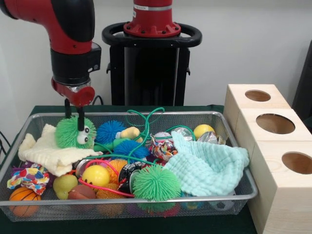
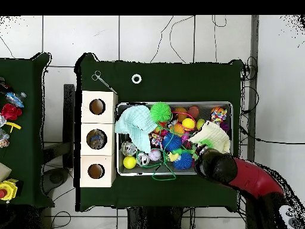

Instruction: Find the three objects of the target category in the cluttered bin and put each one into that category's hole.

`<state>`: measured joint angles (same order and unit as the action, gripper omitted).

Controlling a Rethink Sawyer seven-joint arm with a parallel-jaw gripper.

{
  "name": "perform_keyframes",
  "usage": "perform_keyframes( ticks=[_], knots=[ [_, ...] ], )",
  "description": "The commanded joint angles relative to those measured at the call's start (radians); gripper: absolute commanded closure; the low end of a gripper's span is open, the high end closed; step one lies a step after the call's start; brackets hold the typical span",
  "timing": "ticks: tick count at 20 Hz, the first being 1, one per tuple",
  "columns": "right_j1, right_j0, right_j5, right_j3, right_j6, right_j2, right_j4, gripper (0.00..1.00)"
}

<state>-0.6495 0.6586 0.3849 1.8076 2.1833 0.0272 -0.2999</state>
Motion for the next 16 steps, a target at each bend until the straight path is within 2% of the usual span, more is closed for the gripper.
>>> perform_keyframes(
  ticks=[1, 8, 9, 12, 16],
  knots=[
    [0.058, 0.077, -0.071, 0.145, -0.143, 0.212, -0.101, 0.00],
    [0.061, 0.088, -0.057, 0.132, -0.118, 0.209, -0.177, 0.00],
    [0.062, 0.085, -0.058, 0.123, -0.107, 0.207, -0.199, 1.00],
    [0.062, 0.071, -0.081, 0.104, -0.091, 0.194, -0.212, 1.00],
    [-0.037, 0.046, 0.033, 0.137, -0.071, 0.197, -0.168, 1.00]
  ],
)
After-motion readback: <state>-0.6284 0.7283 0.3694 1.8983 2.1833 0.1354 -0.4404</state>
